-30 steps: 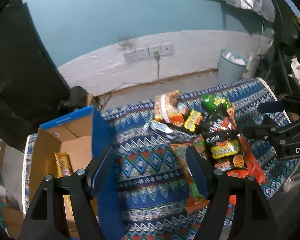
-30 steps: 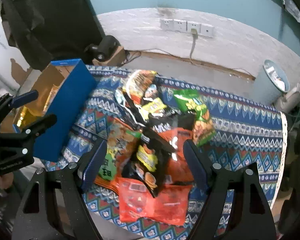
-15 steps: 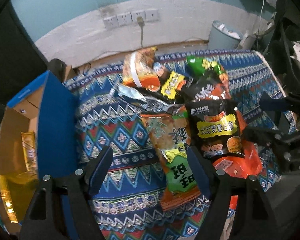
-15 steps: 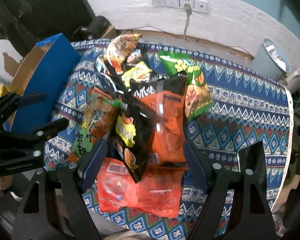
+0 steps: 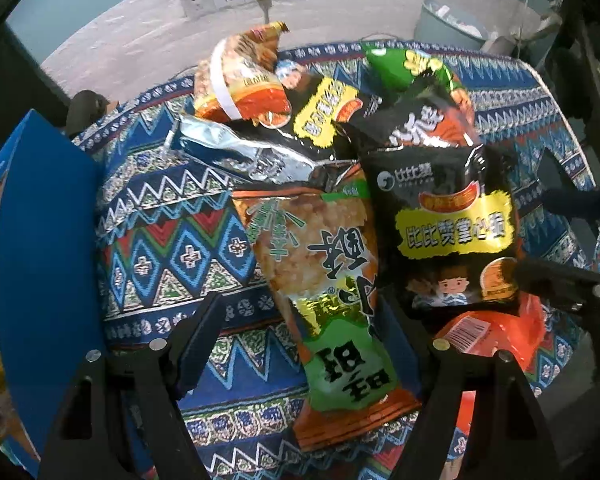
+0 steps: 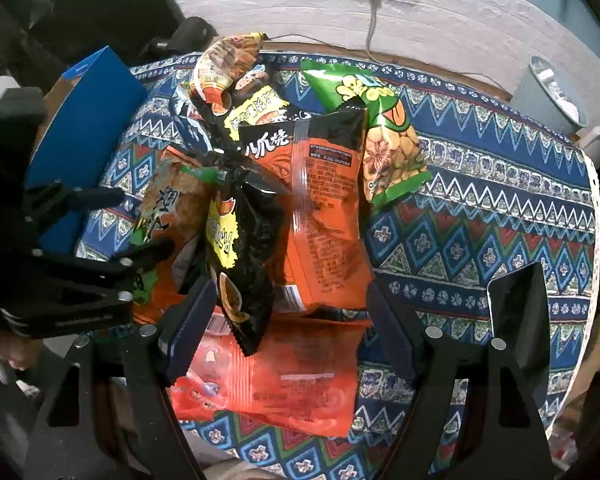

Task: Organize snacks
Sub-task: 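Move both tools back over the snack pile, then grasp the green-and-orange peanut bag with the left tool while the right tool grasps the black bag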

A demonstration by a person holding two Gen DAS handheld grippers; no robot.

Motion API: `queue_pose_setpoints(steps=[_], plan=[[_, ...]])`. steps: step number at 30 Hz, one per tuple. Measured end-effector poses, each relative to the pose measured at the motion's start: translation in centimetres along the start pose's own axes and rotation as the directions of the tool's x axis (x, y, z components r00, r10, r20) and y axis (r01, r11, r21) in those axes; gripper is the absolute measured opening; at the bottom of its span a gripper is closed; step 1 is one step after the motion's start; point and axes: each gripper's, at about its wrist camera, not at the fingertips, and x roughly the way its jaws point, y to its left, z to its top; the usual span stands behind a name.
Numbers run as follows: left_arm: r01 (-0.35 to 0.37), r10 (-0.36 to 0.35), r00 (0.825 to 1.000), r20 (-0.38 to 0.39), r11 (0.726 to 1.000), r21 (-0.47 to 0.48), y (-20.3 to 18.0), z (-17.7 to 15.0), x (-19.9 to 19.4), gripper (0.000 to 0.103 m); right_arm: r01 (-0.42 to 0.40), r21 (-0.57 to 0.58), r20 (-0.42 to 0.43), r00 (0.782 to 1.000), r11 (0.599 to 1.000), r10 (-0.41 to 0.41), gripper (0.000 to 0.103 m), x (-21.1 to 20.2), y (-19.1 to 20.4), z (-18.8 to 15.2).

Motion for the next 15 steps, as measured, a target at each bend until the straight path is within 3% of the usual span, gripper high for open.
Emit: queue_pose_setpoints(steps=[4, 8, 15], plan=[[0.011, -0.011, 1.0, -0.004, 1.0, 0.011, -0.4, -0.3, 0.7, 0.077, -0.018, 0.0, 0.01, 1.0, 1.0, 0.018, 0.078, 0.0, 0.1, 0.0], [0.023, -0.022, 1.0, -0.018, 0.999, 0.034, -0.4, -0.7, 1.3, 0.05, -0.034, -0.002, 0.013, 0.999, 0.999, 0.034, 0.078, 0.2, 0.5, 0.1], [-0.012, 0.012, 1.0, 0.001, 0.999, 0.046, 0.3, -1.6, 0.6, 0.039, -0.042, -0.013, 0.012, 0.999, 0.999, 0.042, 0.078, 1.3, 1.4, 0.4]])
